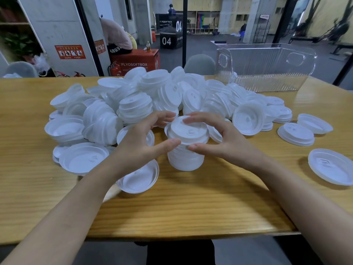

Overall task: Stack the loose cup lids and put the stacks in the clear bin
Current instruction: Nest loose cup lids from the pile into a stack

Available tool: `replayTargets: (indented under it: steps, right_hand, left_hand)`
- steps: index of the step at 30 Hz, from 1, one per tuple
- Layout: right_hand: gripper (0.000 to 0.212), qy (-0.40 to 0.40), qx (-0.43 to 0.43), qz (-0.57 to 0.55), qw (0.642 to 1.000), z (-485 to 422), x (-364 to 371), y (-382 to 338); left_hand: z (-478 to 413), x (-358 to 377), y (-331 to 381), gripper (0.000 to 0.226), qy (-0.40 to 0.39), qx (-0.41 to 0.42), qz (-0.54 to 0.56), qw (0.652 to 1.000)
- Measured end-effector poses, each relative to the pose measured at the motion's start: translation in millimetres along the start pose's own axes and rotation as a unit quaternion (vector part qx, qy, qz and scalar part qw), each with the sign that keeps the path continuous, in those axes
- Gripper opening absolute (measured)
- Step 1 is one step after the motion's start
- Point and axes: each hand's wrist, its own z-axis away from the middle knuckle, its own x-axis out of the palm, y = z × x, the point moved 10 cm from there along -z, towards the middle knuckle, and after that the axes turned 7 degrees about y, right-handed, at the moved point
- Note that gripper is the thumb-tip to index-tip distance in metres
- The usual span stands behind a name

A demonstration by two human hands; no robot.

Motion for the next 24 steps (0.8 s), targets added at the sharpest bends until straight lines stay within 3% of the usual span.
replayTargets:
  steps: [10, 13, 18, 24]
  right_hand:
    - [0.055, -0.005, -0.009, -0.006, 1.000, 1.8, 4.2, 0.8]
    - [0.062, 0.025, -0.014, 0.004, 1.000, 2.8, -13.3, 1.0]
    - [0.039, 0.142, 0.003, 0.156, 0.977, 10.0, -71.1, 22.0]
    - [0.024, 0.120, 0.044, 0.261, 0.957, 15.8, -65.9, 54.3]
  left_hand:
    - [1.3, 4.4, -0.8, 0.061, -0.007, 0.002, -0.014, 1.000]
    - [1.2, 4.8, -0.6, 0.059, -0.004, 0.002, -0.011, 1.000]
    - [0.4, 7.7, 1.5, 0.060, 0.001, 0.011, -0.005, 1.000]
    - [0.9, 13.0, 0.2, 0.059, -0.002, 0.014, -0.001, 1.000]
